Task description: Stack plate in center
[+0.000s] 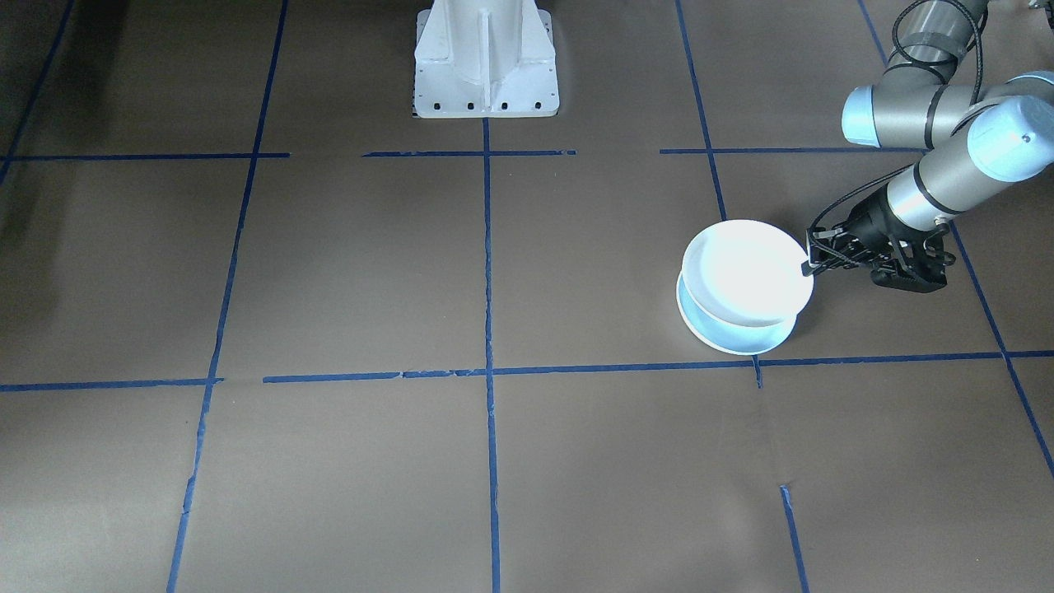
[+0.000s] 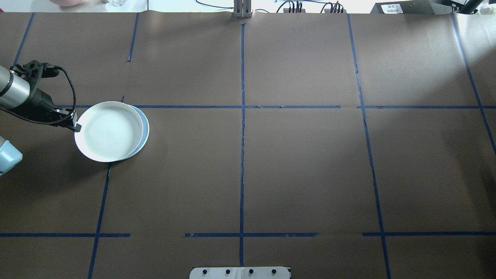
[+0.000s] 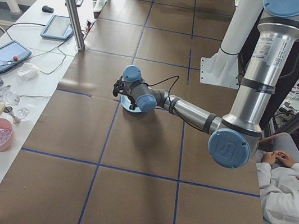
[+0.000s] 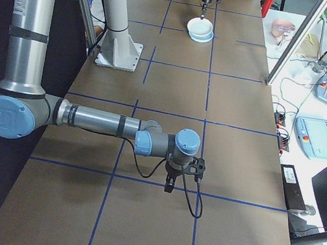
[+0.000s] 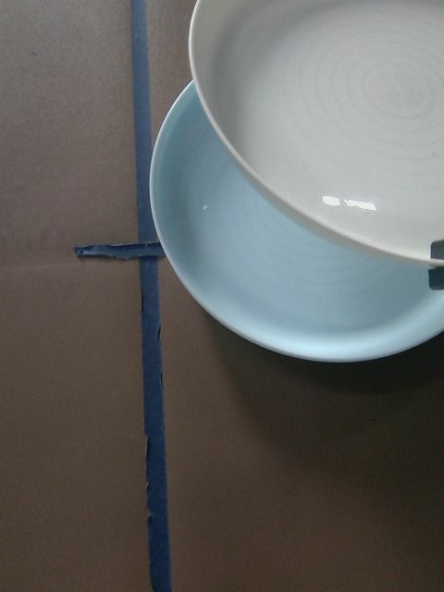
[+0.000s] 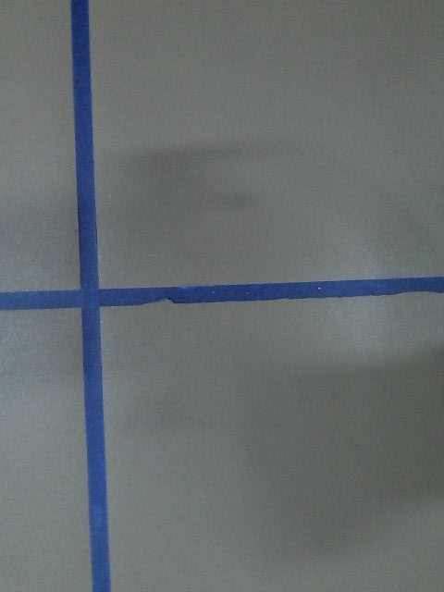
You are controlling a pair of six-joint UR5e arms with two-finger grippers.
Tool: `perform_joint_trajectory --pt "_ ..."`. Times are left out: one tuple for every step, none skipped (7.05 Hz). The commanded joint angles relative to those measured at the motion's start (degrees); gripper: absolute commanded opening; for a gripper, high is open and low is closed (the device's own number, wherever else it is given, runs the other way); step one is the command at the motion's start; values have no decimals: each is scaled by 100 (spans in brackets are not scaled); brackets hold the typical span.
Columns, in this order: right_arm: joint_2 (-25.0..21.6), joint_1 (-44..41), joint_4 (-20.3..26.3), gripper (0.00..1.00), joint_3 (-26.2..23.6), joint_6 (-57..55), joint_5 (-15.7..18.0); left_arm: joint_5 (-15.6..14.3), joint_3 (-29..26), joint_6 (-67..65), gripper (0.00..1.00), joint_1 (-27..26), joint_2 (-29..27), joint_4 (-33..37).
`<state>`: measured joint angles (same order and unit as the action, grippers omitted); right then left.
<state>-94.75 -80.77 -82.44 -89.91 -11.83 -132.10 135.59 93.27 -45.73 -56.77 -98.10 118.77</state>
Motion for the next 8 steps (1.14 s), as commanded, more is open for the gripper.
perform_joint_trajectory --pt "0 0 -9 100 0 -4 0 29 -220 -6 0 -80 -147 -20" --pt "0 0 -9 100 0 -4 0 47 -439 -6 0 -150 -339 -11" --pt "0 0 -9 100 0 -4 0 56 -484 -23 0 -159 -411 -11" --pt "0 0 0 100 0 -4 0 134 -493 -23 0 -159 -412 -11" --pt "0 0 0 100 0 -4 0 135 -502 -15 0 -151 -420 -11" --pt "0 0 0 100 0 5 0 126 -511 -6 0 -150 -429 -11" --pt "0 0 -9 100 0 5 0 117 -520 -6 0 -150 -429 -11" --pt "0 0 -9 100 0 5 0 117 -529 3 12 -150 -438 -11"
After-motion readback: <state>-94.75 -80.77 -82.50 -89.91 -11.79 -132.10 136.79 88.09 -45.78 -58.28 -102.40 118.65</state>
